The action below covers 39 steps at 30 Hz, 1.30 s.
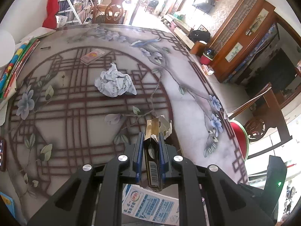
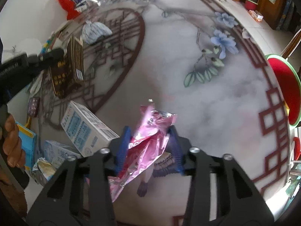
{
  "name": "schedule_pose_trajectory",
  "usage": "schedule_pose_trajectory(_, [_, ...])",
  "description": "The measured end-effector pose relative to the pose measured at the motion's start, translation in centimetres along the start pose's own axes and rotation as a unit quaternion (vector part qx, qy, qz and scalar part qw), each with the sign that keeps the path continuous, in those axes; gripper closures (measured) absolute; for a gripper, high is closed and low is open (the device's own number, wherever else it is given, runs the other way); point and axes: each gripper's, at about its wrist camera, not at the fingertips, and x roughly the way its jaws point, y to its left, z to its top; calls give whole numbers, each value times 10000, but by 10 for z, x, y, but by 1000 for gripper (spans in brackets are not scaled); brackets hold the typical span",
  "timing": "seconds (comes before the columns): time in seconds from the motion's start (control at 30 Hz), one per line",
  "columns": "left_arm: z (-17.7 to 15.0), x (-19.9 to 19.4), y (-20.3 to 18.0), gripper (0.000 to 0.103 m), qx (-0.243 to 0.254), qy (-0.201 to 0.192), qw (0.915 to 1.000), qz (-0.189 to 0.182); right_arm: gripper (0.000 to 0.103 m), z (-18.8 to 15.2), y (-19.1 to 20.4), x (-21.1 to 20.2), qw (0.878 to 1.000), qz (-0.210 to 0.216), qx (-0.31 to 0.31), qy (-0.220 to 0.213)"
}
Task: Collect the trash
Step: 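Grasp the pink wrapper with the right tool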
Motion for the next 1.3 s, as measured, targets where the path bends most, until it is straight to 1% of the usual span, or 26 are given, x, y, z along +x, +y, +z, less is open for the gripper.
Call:
schedule_pose_trajectory(0.17, [-3,-7,-4,91,95,-54,9999,15,66,7,-4,-25,9985,-6,64,-545])
schedule_pose_trajectory(0.3, [-6,-8,-6,91,120,-47,9999,-3,66,9,-9,-41,9963,21,121,-851])
schedule_pose_trajectory(0.67, [-9,-8,-19,91,245,-15,9997,-56,66,11,-20,-61,9928,-74,235,-1174])
schedule_pose_trajectory(0.93, [-7,-10,-32,91,328,-50,9994,-70,66,19,-24,-93,9861,-228,107,-1642])
schedule_pose_trajectory(1.03, [-5,-10,-37,91,367,-60,9993,-64,66,21,-28,-96,9857,-231,102,-1667])
schedule_pose_trajectory(1.3, [-4,-5,-46,91,359,-13,9994,-18,66,22,-44,-89,9885,-188,193,-1487])
